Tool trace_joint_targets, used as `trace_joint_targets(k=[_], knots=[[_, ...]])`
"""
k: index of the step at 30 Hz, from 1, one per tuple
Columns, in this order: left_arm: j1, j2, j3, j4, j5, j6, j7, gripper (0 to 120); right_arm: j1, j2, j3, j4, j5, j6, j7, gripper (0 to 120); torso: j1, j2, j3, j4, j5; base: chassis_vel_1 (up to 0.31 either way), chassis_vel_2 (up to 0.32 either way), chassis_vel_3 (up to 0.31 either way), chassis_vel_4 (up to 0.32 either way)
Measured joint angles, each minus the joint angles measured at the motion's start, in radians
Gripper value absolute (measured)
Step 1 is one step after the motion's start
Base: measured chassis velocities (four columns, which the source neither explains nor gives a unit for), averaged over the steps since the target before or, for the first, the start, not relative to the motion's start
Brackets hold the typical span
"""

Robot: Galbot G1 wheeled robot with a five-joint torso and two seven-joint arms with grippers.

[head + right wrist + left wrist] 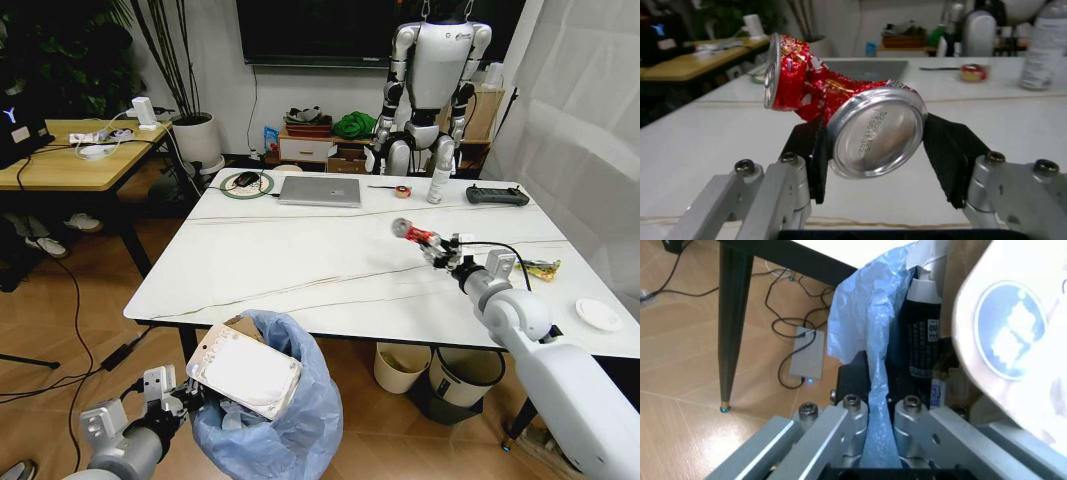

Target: Pick up the trash bin and place the trash from the table into it.

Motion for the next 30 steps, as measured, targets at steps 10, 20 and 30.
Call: trace_joint_targets(k=[10,20,30], knots=[[0.006,-0.008,-0.006,-0.006,0.000,0.000,0.000,0,0.013,-0.059,-0.215,0.339,0.180,-0.005,0.061,44,0.000,0.000,0.000,0.0001,-0.0002,0.000,0.000,0.000,0.000],[-0.001,-0.005,-0.011,-0.008,-0.002,0.000,0.000,0,0.030,-0.045,-0.557,0.397,0.160,0.022,0.090,44,0.000,0.000,0.000,0.0001,-0.0003,0.000,0.000,0.000,0.000],[-0.008,-0.012,-0.003,-0.003,-0.001,0.002,0.000,0,0.050,-0.007,-0.655,0.344,0.104,0.026,0.098,44,0.000,0.000,0.000,0.0001,-0.0002,0.000,0.000,0.000,0.000]])
